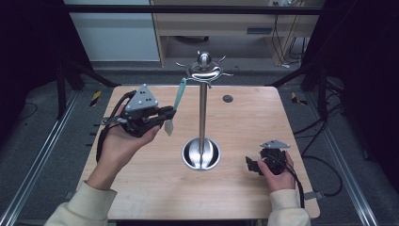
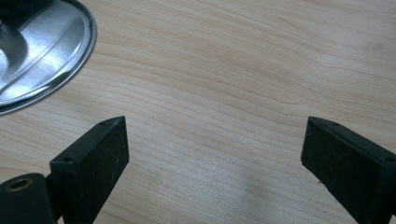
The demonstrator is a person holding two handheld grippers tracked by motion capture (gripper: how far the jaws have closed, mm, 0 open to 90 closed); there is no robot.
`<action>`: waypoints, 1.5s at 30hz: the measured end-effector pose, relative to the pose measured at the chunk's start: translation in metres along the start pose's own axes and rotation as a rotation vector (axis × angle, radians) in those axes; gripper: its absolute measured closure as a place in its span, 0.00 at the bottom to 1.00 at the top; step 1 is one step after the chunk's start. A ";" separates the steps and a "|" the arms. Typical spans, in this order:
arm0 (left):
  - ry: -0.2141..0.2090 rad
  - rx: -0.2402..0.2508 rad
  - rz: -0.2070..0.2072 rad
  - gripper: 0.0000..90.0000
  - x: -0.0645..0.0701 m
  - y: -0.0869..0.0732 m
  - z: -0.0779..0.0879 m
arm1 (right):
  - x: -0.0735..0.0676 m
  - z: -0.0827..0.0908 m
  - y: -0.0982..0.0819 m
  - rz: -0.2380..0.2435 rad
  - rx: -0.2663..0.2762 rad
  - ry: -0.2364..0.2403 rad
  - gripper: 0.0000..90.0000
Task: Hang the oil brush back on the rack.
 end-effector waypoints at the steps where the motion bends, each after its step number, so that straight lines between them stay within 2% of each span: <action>1: 0.002 -0.001 0.000 0.91 0.000 0.000 0.000 | 0.000 0.000 0.000 0.000 0.001 -0.001 0.09; 21: 0.001 0.004 0.002 0.90 -0.002 0.000 -0.004 | 0.000 0.000 0.000 0.001 -0.007 0.002 0.09; 26: -0.001 0.009 0.017 0.90 -0.002 0.000 -0.005 | 0.000 0.000 0.000 -0.003 -0.006 0.003 0.09; 37: 0.000 0.008 0.005 0.90 -0.002 -0.001 -0.004 | 0.000 0.000 0.000 -0.001 -0.007 0.003 0.09; 40: 0.005 0.017 0.008 0.85 -0.002 0.000 -0.003 | 0.000 0.000 0.000 -0.001 -0.008 0.003 0.09; 45: 0.022 0.041 0.014 0.70 -0.001 0.001 0.000 | 0.000 0.000 0.000 -0.002 -0.008 0.002 0.09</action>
Point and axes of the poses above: each handheld gripper's, and its own axes: z roughly backward along the jaws, y roughly out of its top, x roughly to its right, the point moved 1 cm from there along -z, roughly forward along the jaws, and after that the axes turned 12 degrees about x, right-handed, at the moved point
